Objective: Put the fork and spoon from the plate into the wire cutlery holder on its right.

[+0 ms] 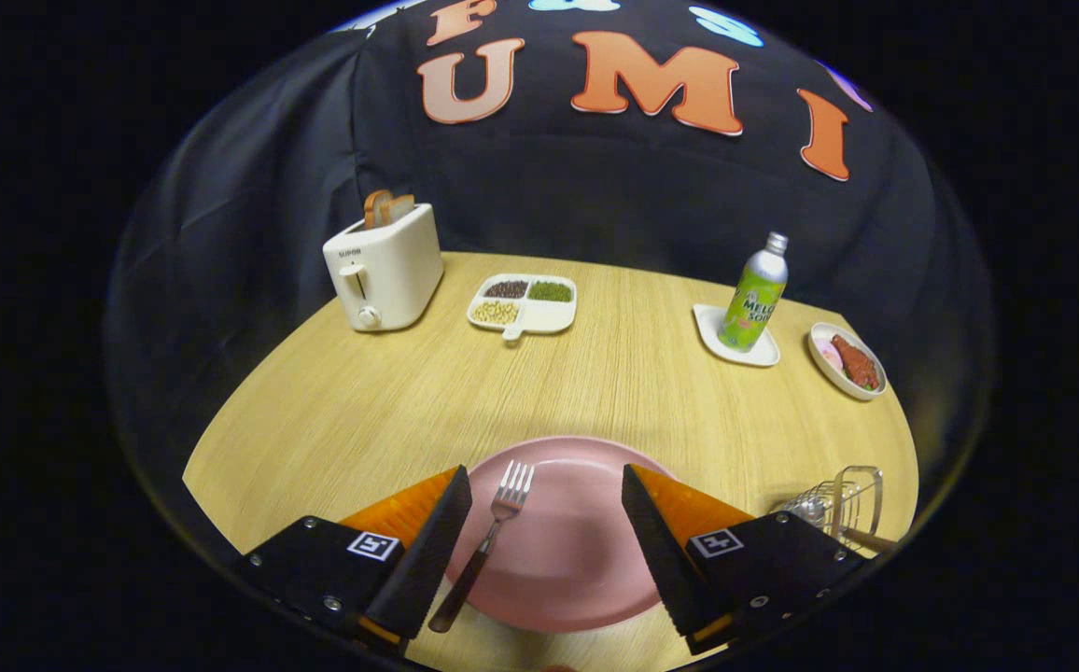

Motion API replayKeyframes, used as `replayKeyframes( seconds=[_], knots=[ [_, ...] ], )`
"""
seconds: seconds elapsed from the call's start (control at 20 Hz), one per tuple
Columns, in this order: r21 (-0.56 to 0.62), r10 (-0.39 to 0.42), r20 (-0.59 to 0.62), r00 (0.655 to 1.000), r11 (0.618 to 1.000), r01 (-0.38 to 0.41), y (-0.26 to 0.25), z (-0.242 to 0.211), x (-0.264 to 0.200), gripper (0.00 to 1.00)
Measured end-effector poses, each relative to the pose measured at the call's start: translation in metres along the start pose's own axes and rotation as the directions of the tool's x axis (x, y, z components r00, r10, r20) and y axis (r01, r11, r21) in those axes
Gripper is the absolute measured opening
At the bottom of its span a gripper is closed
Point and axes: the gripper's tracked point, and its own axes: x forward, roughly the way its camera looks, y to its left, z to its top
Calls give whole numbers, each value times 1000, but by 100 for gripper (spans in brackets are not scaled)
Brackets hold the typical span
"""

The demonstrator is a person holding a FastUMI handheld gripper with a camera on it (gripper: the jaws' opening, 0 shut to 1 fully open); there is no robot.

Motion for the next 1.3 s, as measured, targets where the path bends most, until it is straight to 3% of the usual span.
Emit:
replayKeyframes(
  seconds=[0.15,0.45,0.6,1.15,1.3],
  knots=[
    [26,15,-106,994,1000,-13,8,-27,9,98],
    [3,24,-208,978,1000,-24,15,-48,17,97],
    [-8,20,-245,969,1000,-23,15,-56,21,89],
    [-72,3,-327,945,997,-28,-2,-78,11,19],
    [-79,34,-338,941,995,-65,0,-80,10,10]
  ],
)
